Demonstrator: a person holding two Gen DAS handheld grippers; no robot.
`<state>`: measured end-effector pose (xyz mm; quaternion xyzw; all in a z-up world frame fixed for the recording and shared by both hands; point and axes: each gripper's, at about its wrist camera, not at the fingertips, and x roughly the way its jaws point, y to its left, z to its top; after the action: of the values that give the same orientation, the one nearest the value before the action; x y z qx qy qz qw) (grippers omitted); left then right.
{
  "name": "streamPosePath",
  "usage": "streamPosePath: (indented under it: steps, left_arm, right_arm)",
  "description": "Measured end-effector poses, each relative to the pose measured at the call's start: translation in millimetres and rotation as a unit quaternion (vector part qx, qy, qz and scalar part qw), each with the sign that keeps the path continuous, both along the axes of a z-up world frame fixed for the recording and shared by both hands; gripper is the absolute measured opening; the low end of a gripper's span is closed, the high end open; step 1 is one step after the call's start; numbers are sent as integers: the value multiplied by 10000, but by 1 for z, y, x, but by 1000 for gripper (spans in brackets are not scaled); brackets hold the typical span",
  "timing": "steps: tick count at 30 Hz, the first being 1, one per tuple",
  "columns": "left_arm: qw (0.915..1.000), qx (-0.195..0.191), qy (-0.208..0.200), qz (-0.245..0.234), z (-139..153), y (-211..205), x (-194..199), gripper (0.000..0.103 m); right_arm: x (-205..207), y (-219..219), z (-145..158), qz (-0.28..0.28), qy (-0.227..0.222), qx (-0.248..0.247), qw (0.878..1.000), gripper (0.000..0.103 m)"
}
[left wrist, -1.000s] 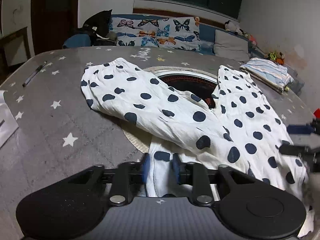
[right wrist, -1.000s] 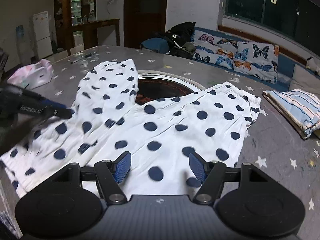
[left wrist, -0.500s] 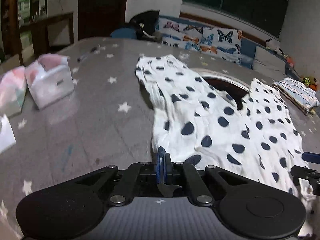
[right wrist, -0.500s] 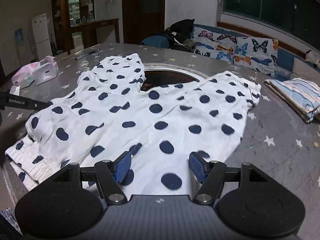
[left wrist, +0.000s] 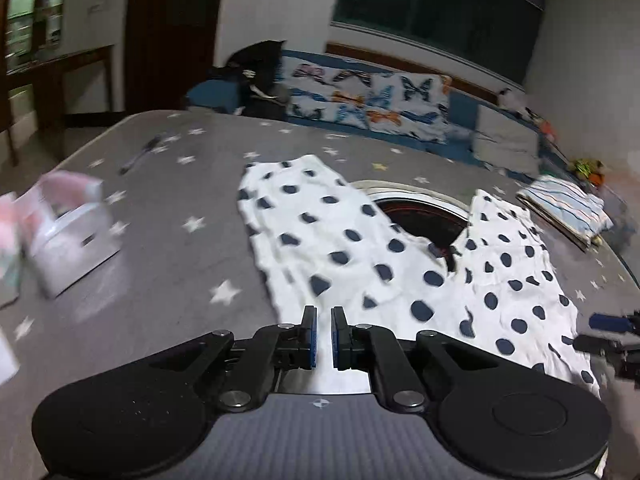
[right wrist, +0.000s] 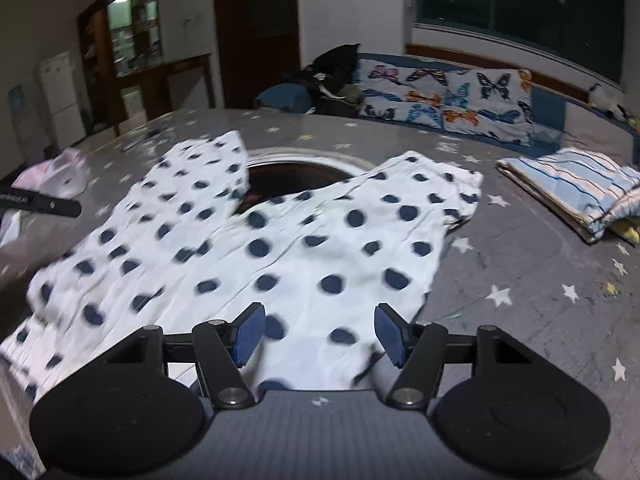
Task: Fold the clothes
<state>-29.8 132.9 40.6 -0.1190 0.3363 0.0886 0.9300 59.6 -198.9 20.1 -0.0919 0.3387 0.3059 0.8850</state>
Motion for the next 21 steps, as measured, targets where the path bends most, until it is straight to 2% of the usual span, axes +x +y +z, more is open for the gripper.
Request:
streamPosePath:
  steps: [1,7,10,14,18,21]
  left_arm:
    - [10000,15,-3,-91,-1,0,6,9]
    - [9987,43,214,-458,-24,1,37,9]
    - [9983,168,305,-465,-31,3,39,9]
    - [9975,324,420,-466,-39,5,40,10]
    - [9968,403,369,-588,-30,-2,27,13]
    - [9956,365,296,-809,-21,-13,10,22]
  right_arm:
    - [5,-1,0,-64,15,14,10000,60]
    - [45,-6,-8,-484,226,93,9985,36]
    - [58,-5,-18,-602,277,-29,9978,31]
    - [61,-11,-23,-762,337,-205,9963,31]
    - [44,-19,-13,-633,263,-250,9973,31]
    - [23,-22,-3,-340,223,-260,9988,31]
